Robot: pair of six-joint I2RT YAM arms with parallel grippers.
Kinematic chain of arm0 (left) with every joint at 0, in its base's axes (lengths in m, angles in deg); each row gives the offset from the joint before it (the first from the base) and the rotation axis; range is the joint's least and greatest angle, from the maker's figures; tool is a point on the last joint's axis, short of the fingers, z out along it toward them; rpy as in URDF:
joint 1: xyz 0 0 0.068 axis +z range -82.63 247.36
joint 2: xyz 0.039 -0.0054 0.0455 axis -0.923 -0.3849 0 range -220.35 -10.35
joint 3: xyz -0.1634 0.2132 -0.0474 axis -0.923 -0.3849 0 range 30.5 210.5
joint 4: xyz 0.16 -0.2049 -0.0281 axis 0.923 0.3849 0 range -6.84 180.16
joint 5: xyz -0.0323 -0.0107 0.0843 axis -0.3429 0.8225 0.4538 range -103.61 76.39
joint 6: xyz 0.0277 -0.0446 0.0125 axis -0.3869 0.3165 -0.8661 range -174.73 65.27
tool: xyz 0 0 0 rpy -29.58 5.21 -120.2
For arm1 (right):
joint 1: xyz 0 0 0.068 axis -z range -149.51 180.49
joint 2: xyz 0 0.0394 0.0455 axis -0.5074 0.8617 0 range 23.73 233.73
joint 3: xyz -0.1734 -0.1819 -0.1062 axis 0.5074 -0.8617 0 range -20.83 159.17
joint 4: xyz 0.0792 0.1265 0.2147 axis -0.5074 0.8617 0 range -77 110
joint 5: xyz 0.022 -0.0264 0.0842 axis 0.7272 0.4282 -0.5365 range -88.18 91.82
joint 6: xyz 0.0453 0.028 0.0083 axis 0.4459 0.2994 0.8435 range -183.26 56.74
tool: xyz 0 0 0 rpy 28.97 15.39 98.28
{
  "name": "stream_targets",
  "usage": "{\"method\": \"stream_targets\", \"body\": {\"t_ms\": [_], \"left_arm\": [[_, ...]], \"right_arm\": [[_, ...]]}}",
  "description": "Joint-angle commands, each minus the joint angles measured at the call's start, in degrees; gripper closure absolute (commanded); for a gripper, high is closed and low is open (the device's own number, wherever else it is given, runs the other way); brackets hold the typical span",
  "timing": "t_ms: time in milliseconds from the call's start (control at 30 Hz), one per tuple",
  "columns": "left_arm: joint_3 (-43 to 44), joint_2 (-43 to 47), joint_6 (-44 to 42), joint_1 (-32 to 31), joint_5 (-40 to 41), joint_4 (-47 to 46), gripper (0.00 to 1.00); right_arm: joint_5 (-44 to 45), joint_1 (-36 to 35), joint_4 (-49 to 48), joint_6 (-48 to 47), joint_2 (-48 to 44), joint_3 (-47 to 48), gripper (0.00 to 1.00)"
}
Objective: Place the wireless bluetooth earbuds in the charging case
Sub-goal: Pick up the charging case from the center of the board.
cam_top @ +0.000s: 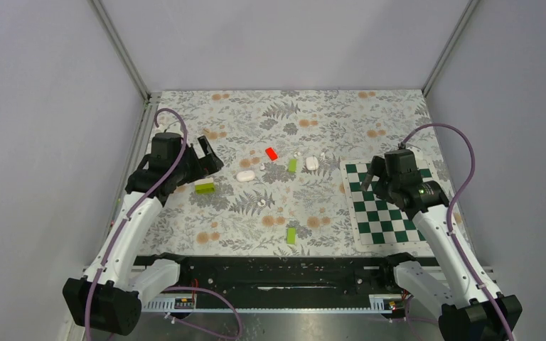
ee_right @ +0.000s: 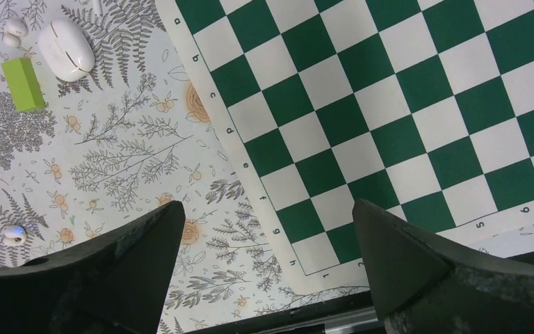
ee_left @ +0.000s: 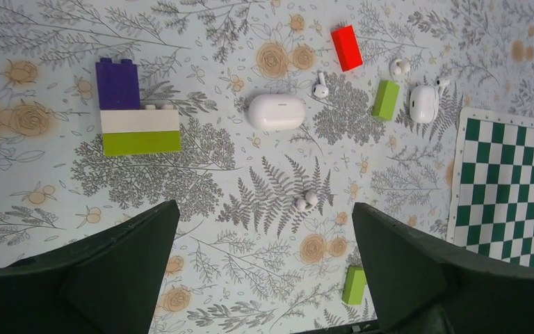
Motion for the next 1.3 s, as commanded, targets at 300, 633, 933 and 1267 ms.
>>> {"method": "stream_targets", "body": {"t_ms": [300,633,933,1267], "left_arm": [[-1.66,0.26,-1.33,0.20,-6.06,-2.25,0.01],[-4.26,-0.02,-2.23,-4.06,-5.65,-2.23,0.04],[-9.14,-3.26,4.71,-23.39,-2.34,-0.55,0.05],[-6.16,-4.35,12.79,-26.41,8.99,-1.66,0.05]], "right_arm": [[-4.82,0.12,-5.40,2.55,-1.51,-3.28,0.01],[-5.28,-0.09,-5.86,2.94,-2.24,-5.42,0.02],[-17.94,-7.51,-18.42,10.23,-4.64,-17.15,0.06],[-9.81,-25.60,-17.99,9.98,3.45,-13.37,0.26]]}}
